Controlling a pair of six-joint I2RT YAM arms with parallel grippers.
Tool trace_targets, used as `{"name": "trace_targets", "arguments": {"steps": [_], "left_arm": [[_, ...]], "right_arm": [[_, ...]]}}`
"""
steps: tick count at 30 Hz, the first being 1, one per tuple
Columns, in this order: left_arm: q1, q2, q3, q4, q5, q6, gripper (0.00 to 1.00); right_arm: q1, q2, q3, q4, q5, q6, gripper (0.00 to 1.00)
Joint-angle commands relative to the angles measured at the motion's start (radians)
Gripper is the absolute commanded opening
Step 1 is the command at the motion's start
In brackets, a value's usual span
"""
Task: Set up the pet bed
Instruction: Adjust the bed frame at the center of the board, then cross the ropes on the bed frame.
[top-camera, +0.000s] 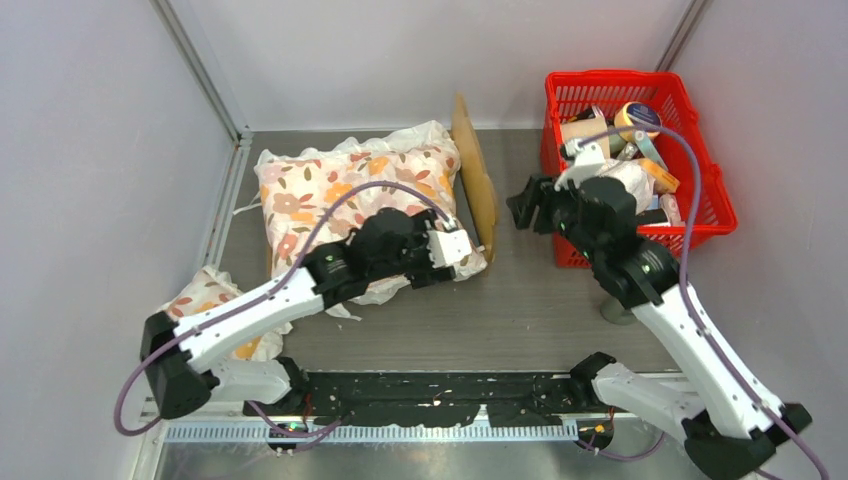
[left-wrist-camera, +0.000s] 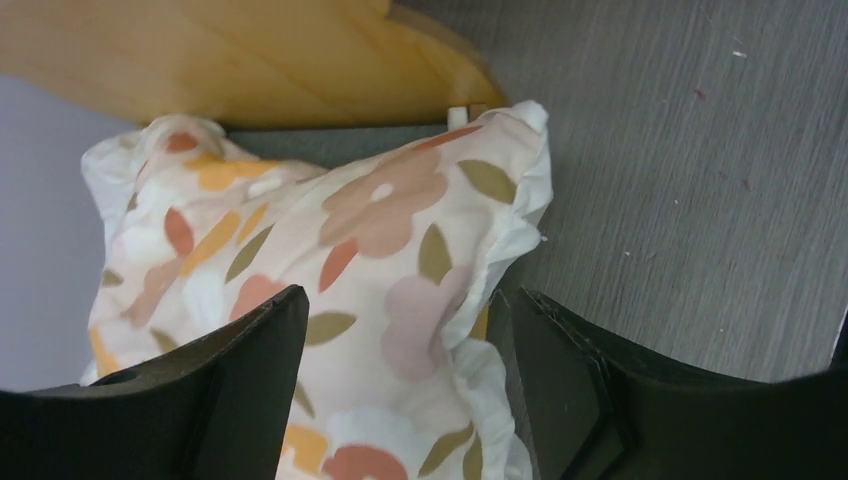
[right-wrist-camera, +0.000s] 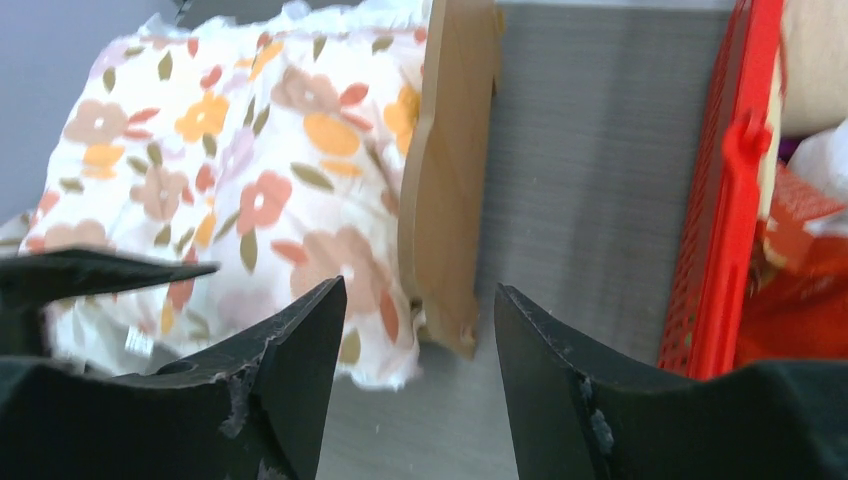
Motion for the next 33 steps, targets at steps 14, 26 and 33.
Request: {"name": "trace_targets", "arguments": {"steps": [14, 26, 33], "left_arm": [[-0.06, 0.356, 0.075, 0.314, -0.093, 0.181, 0.04], [0.261, 0.242, 0.078, 0.333, 0.449, -0.328, 0.0], [0.388, 0.272, 0.083, 0.412, 0.646, -0.533, 0.0]], "right_arm": [[0.005, -0.436, -0.389, 0.031, -0.239, 0.022, 0.62], [0.007, -0.455, -0.721, 0.498, -0.358, 0.059, 0.38], [0.018, -0.356, -0.654, 0.563, -0.323, 0.006, 0.42]]}}
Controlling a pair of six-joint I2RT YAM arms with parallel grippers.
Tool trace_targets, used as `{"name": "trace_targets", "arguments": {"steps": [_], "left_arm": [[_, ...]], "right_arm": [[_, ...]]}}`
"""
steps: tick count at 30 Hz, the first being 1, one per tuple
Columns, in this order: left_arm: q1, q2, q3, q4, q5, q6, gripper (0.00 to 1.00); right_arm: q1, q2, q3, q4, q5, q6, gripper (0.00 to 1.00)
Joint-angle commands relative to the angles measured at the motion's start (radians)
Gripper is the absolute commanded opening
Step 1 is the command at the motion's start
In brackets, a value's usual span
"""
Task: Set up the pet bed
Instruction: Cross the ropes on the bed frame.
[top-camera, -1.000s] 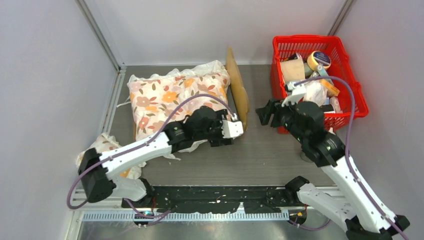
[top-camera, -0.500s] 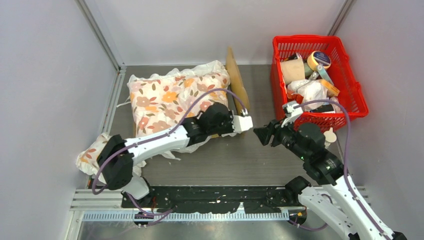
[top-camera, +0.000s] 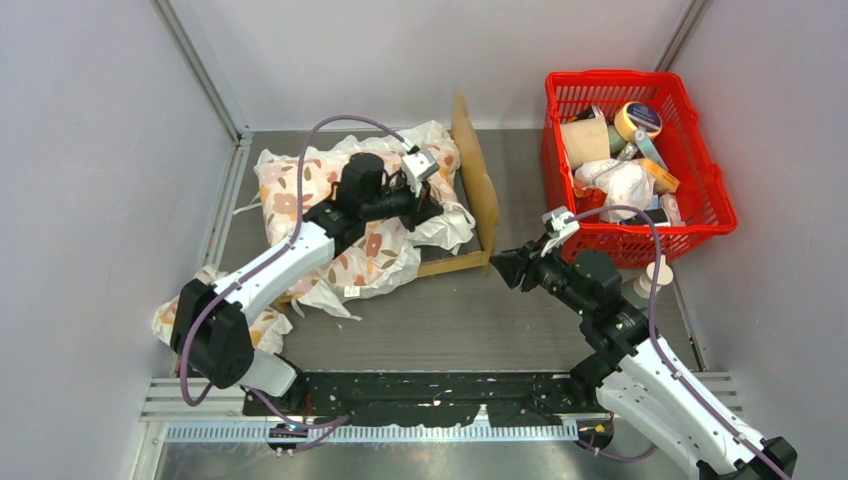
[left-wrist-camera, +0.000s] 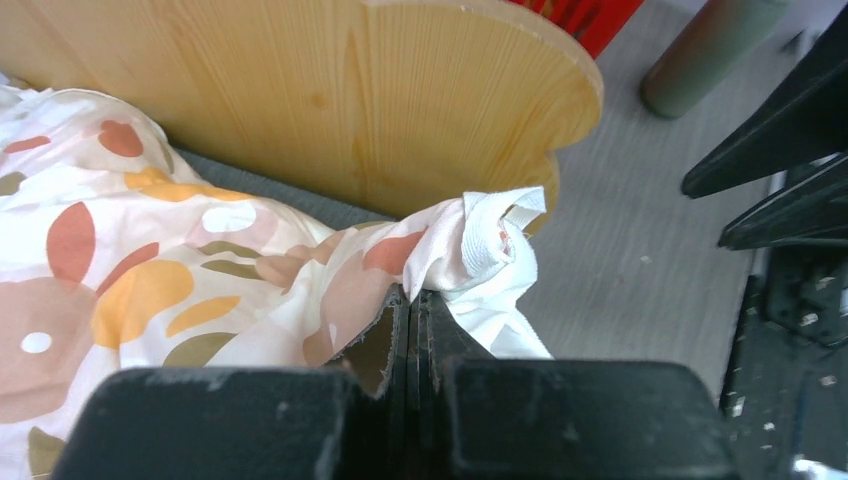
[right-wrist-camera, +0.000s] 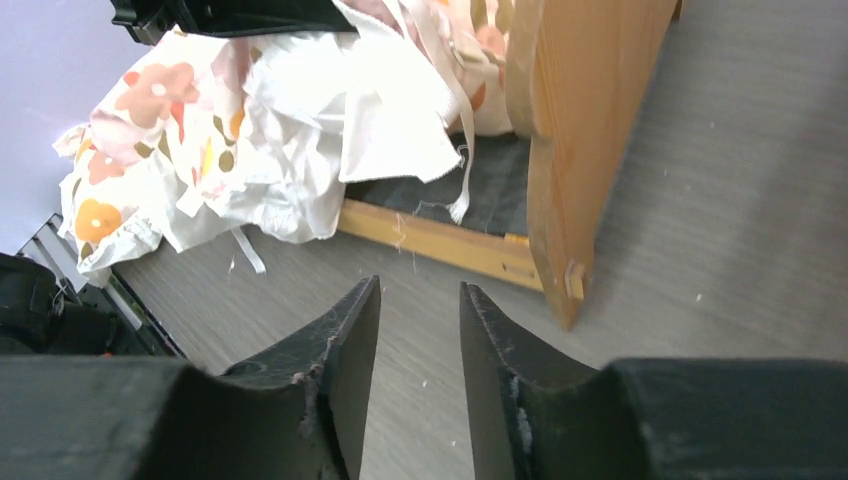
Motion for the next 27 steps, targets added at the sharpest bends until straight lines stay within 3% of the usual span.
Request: {"name": "trace_targets", "arguments": {"steps": [1, 9, 16, 18, 21, 24, 26, 27], "left_arm": [[0.063, 0.012, 0.021, 0.111, 0.197, -0.186, 0.0], [0.135, 0.026, 0.044, 0.117, 0.343, -0.251, 0.0], [0.183, 0.002, 0.041, 0.108, 0.419, -0.255, 0.0], [0.185, -0.003, 0.044, 0.096, 0.407, -0.246, 0.0], [0.185, -0.003, 0.04, 0.123, 0.408, -0.271, 0.0], [0.185, 0.008, 0.036, 0.153, 0.419, -0.306, 0.0], [0.186, 0.01, 0.036, 0.154, 0.406, -0.315, 0.01], [0.185, 0.008, 0.035, 0.153, 0.396, -0.313, 0.03]], "right_arm": [[0.026, 0.084, 0.086, 0.134, 0.017, -0.038, 0.43], [0.248, 0.257, 0.19, 0.179, 0.286, -0.094, 0.34], [0.267, 0.388, 0.255, 0.2, 0.351, -0.12, 0.3], [0.266, 0.421, 0.287, 0.203, 0.328, -0.111, 0.33], [0.266, 0.482, 0.352, 0.174, 0.329, -0.063, 0.45], [0.267, 0.548, 0.379, 0.179, 0.315, -0.022, 0.49], [0.266, 0.575, 0.398, 0.177, 0.308, 0.008, 0.41], [0.266, 0.586, 0.413, 0.175, 0.302, 0.022, 0.29]]}}
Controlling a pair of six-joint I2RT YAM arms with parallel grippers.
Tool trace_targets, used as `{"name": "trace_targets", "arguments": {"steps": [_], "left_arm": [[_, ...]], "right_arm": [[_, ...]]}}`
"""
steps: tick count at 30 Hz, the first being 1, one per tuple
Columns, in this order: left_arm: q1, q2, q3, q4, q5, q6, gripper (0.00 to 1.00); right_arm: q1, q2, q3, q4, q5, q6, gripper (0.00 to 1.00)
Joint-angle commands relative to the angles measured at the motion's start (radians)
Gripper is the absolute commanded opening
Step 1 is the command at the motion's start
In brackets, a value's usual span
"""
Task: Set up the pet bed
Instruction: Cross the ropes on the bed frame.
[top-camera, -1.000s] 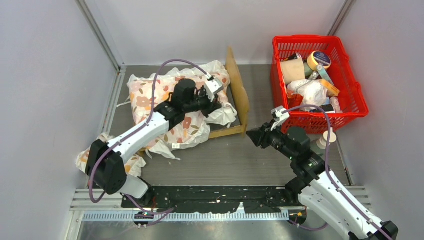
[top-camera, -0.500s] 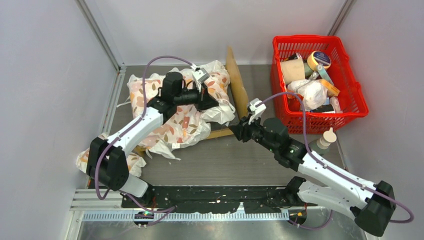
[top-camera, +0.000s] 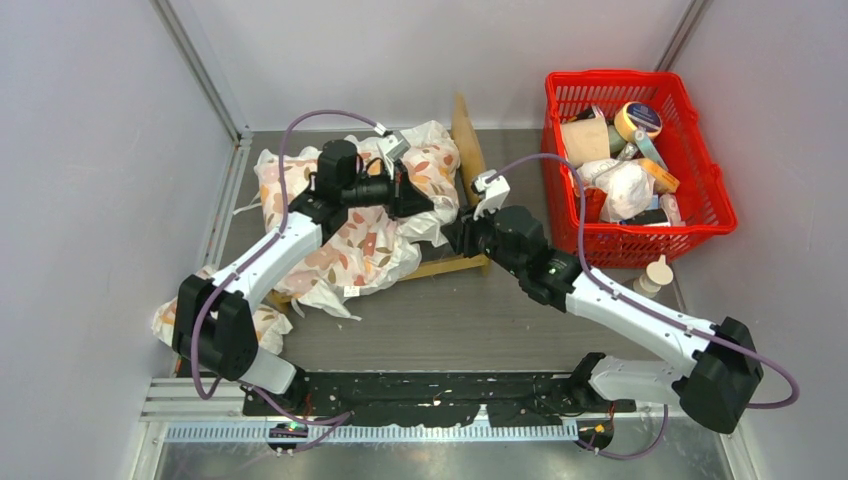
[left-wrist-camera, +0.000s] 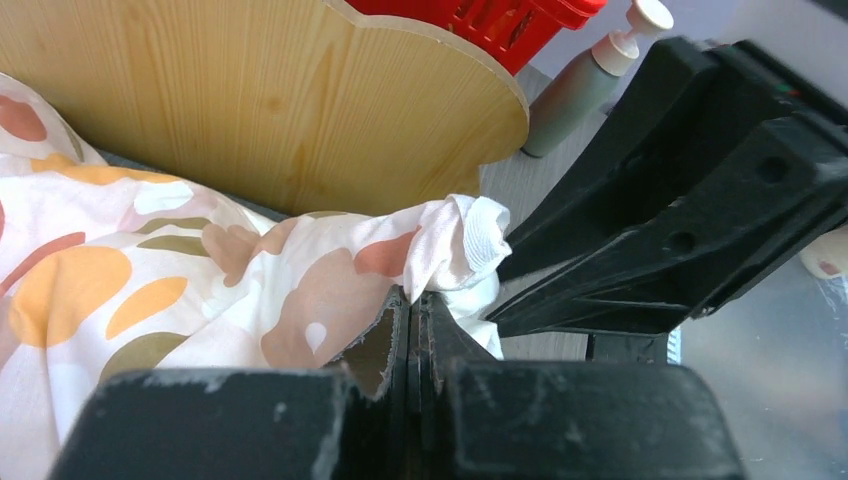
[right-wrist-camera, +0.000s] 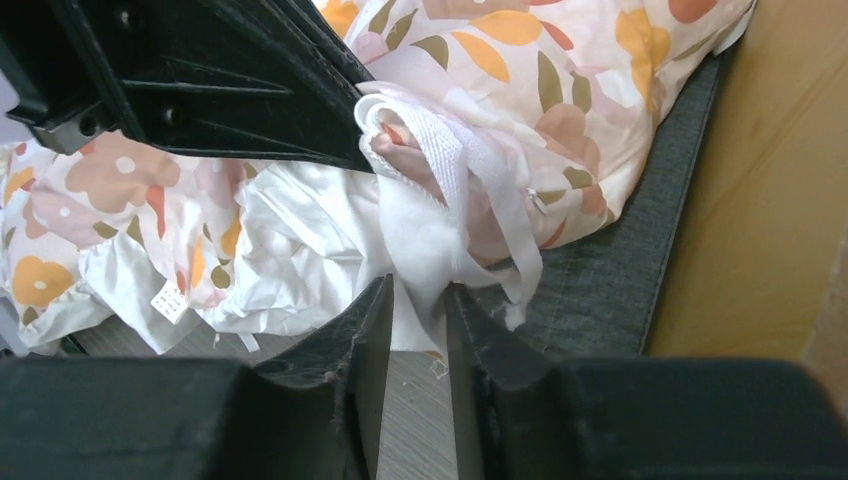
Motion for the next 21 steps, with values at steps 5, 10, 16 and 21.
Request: {"name": "trace_targets", "arguments": {"steps": [5, 10, 16, 21], "left_arm": [[0.006, -0.091, -0.001, 0.035, -0.165, 0.045, 0.41], [0.004, -0.282, -0.118, 0.084, -0.405, 0.225, 0.49], [-0.048, -0.424, -0.229, 0.037, -0.321, 0.408, 0.49], [-0.148, -0.417, -0.3, 0.089, -0.384, 0.408, 0.55]], "right_arm": [[0.002, 0.04, 0.133, 0.017, -0.011, 0.105, 0.05], [0.001, 0.057, 0.207, -0.012, -0.026, 0.162, 0.05], [0.0, 0.074, 0.238, 0.001, -0.031, 0.187, 0.05], [0.001, 0.069, 0.231, 0.025, -0.036, 0.199, 0.05]]}}
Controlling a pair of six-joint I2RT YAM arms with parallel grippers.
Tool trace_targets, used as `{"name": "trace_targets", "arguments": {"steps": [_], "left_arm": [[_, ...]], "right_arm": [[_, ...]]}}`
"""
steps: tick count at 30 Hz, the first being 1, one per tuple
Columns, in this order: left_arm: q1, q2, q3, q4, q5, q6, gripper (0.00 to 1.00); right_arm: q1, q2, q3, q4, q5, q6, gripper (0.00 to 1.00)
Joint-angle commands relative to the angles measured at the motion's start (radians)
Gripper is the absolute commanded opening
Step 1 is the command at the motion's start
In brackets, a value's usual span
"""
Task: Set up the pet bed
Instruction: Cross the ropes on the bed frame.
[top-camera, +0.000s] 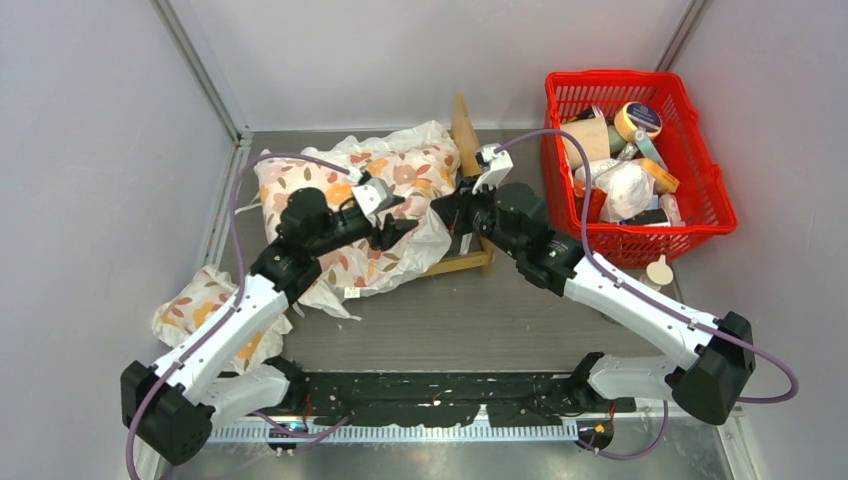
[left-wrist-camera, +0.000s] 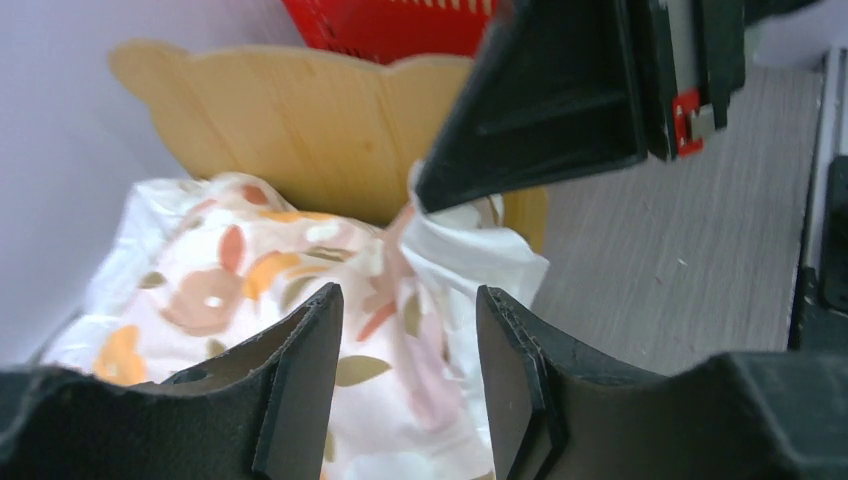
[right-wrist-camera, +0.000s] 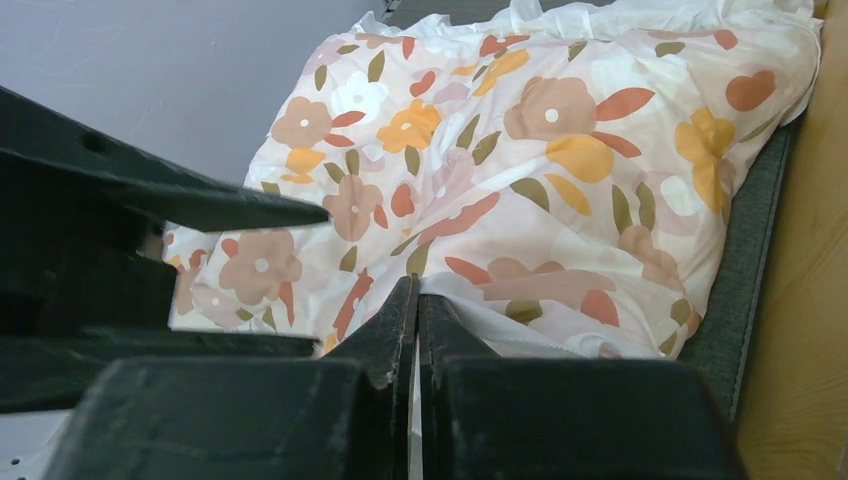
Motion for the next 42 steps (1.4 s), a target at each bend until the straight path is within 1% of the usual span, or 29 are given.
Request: {"name": "trace_targets", "arguments": {"steps": [1, 4, 6, 8, 11, 15, 19, 22, 23, 24, 25, 26, 27, 28, 29, 30, 32, 33, 34, 35, 37, 40, 42], "left_arm": [[-0.087, 0.042, -0.051, 0.053, -0.074, 0.056, 0.56], [-0.151, 0.067, -0.065, 0.103, -0.123, 0.05, 0.58], [-0.193, 0.088, -0.062, 0.119, -0.178, 0.067, 0.64], [-0.224, 0.115, -0.056, 0.138, -0.245, 0.085, 0.66], [-0.248, 0.15, -0.058, 0.201, -0.326, 0.09, 0.67], [-0.267, 0.186, -0.046, 0.254, -0.398, 0.079, 0.68], [-0.292, 0.211, -0.027, 0.273, -0.434, 0.067, 0.7], [-0.311, 0.245, -0.006, 0.276, -0.494, 0.071, 0.7], [-0.314, 0.254, -0.001, 0.277, -0.499, 0.076, 0.69], [-0.316, 0.258, 0.001, 0.28, -0.507, 0.079, 0.65], [-0.317, 0.259, 0.0, 0.28, -0.516, 0.08, 0.53], [-0.317, 0.257, 0.003, 0.277, -0.52, 0.081, 0.35], [-0.317, 0.251, 0.002, 0.274, -0.534, 0.08, 0.2], [-0.317, 0.246, 0.002, 0.272, -0.549, 0.086, 0.1], [-0.316, 0.241, 0.0, 0.268, -0.55, 0.091, 0.04], [-0.316, 0.237, 0.001, 0.264, -0.55, 0.093, 0.0], [-0.311, 0.23, 0.004, 0.252, -0.551, 0.084, 0.0], [-0.301, 0.228, 0.006, 0.245, -0.537, 0.073, 0.0], [-0.287, 0.225, 0.007, 0.242, -0.49, 0.044, 0.0], [-0.27, 0.221, 0.009, 0.24, -0.465, 0.009, 0.0], [-0.228, 0.216, 0.018, 0.222, -0.398, -0.052, 0.0], [-0.179, 0.202, 0.024, 0.204, -0.334, -0.087, 0.0], [-0.159, 0.19, 0.023, 0.201, -0.303, -0.096, 0.0]], "right_arm": [[0.001, -0.003, 0.033, 0.059, -0.008, 0.029, 0.05], [0.003, 0.003, 0.037, 0.064, -0.011, 0.034, 0.05], [0.002, 0.002, 0.036, 0.072, -0.016, 0.039, 0.05], [0.001, -0.001, 0.034, 0.078, -0.022, 0.046, 0.05], [0.002, -0.008, 0.029, 0.084, -0.026, 0.057, 0.05], [0.004, -0.016, 0.025, 0.085, -0.028, 0.065, 0.05], [0.003, -0.024, 0.016, 0.091, -0.027, 0.072, 0.05], [0.003, -0.028, 0.009, 0.101, -0.031, 0.08, 0.05], [0.004, -0.031, 0.007, 0.103, -0.031, 0.081, 0.05], [0.003, -0.033, 0.002, 0.107, -0.033, 0.082, 0.05], [0.003, -0.036, 0.001, 0.108, -0.034, 0.083, 0.05], [0.003, -0.039, -0.002, 0.108, -0.035, 0.083, 0.05], [0.003, -0.041, -0.003, 0.107, -0.034, 0.079, 0.05], [0.003, -0.046, -0.005, 0.105, -0.031, 0.072, 0.05], [0.003, -0.048, -0.005, 0.101, -0.03, 0.066, 0.05], [0.003, -0.053, -0.007, 0.1, -0.029, 0.051, 0.05], [0.003, -0.065, -0.005, 0.079, -0.02, 0.022, 0.07], [0.003, -0.073, -0.005, 0.057, -0.007, 0.002, 0.14], [0.003, -0.091, -0.007, 0.044, -0.002, -0.01, 0.19], [0.003, -0.104, -0.009, 0.021, 0.013, -0.036, 0.27], [0.003, -0.154, -0.025, 0.002, 0.022, -0.084, 0.33], [0.003, -0.226, -0.052, -0.031, 0.01, -0.168, 0.39], [0.003, -0.239, -0.056, -0.084, 0.034, -0.227, 0.41]]}}
